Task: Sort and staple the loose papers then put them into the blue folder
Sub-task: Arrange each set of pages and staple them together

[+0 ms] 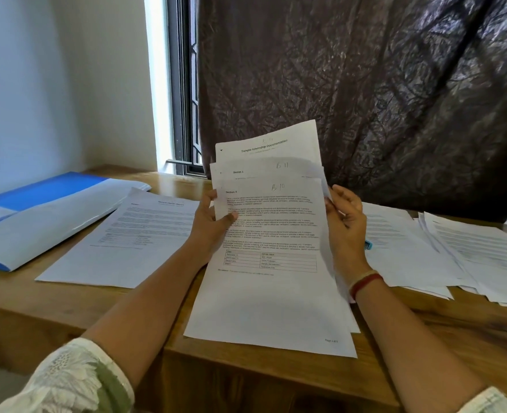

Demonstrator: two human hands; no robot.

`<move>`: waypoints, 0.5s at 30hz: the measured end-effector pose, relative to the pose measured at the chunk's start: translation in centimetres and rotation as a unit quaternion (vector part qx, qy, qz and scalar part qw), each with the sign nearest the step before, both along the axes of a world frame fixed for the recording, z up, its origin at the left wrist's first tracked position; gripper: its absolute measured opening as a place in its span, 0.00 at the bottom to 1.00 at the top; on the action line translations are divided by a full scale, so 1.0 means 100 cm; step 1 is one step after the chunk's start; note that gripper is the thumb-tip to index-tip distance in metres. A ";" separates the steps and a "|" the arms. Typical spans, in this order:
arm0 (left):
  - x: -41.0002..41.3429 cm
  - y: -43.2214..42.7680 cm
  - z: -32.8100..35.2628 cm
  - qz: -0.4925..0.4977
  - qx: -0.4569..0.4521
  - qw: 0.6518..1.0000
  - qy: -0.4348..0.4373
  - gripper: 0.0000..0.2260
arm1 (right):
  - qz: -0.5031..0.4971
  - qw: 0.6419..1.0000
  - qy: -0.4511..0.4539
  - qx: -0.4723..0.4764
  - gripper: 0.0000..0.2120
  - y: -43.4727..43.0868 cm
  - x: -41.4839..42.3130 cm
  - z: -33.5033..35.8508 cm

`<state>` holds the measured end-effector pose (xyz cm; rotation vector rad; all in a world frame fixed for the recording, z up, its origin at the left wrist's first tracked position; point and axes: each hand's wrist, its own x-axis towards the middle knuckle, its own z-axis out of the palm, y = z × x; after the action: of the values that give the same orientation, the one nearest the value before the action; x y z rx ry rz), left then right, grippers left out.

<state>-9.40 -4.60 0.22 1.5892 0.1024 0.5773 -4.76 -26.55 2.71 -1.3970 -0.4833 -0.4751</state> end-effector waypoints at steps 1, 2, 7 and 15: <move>0.000 0.000 0.000 -0.003 -0.007 1.000 -0.001 0.22 | 0.003 1.000 -0.002 -0.007 0.09 -0.001 0.000 0.001; 0.000 0.002 0.000 -0.005 -0.012 1.000 -0.001 0.23 | 0.004 1.000 -0.001 -0.014 0.09 -0.003 0.002 0.002; -0.001 0.004 0.000 -0.021 -0.036 0.999 -0.032 0.26 | 0.011 0.998 0.047 -0.028 0.06 -0.008 0.008 0.004; 0.003 0.008 -0.003 -0.017 0.015 1.000 -0.008 0.16 | -0.108 0.990 -0.022 -0.085 0.03 -0.010 0.010 -0.002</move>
<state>-9.13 -3.84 -0.08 1.6112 0.0550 0.5679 -3.78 -27.53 2.52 -1.6153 -0.4167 -0.6526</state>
